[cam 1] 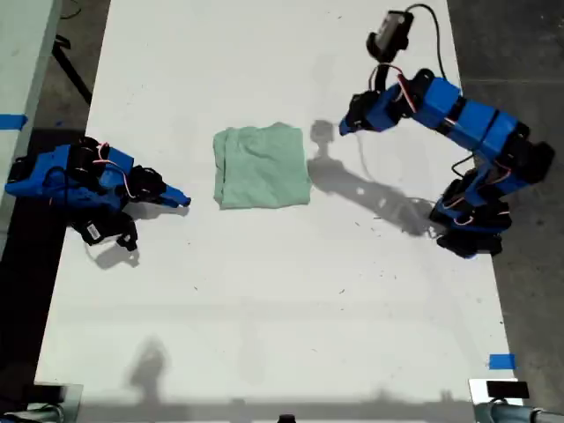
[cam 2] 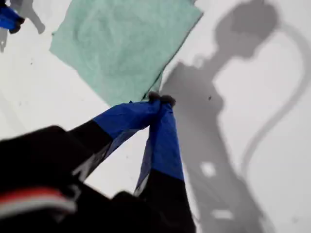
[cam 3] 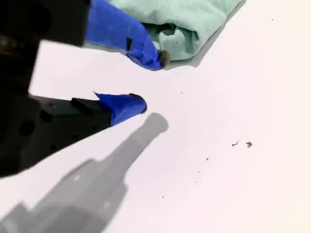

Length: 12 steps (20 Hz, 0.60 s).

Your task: Fold t-shirt

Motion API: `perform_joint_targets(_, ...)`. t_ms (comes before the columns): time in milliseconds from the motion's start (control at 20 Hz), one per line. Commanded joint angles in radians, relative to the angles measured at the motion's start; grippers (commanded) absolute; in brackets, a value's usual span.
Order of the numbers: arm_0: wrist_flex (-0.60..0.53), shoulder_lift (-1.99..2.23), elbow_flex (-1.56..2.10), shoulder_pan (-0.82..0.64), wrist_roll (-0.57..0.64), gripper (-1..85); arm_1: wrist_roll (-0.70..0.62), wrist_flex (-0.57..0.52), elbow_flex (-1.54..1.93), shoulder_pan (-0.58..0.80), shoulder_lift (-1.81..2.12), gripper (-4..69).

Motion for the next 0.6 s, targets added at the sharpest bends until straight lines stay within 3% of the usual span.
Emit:
perform_joint_targets(0,0.005,0.002,-0.006,0.021,-0.008,14.4,0.225,-0.04,0.434,-0.144,0.397,-1.0)
perform_joint_targets(200,0.005,0.002,-0.006,0.021,-0.008,14.4,0.604,-0.138,0.95,-0.364,0.861,-1.0)
perform_joint_targets(300,0.005,0.002,-0.006,0.021,-0.008,14.3,0.781,-0.021,1.147,-0.439,1.197,-1.0)
perform_joint_targets(350,0.005,0.002,-0.006,0.021,-0.006,14.3,0.799,0.077,1.2,-0.466,1.365,-1.1)
perform_joint_targets(450,0.005,0.002,-0.006,0.02,-0.006,14.3,0.776,0.083,1.195,-0.469,1.355,-0.7)
perform_joint_targets(550,0.005,0.002,-0.006,0.017,-0.006,14.3,0.526,0.081,1.195,-0.448,1.367,-0.3)
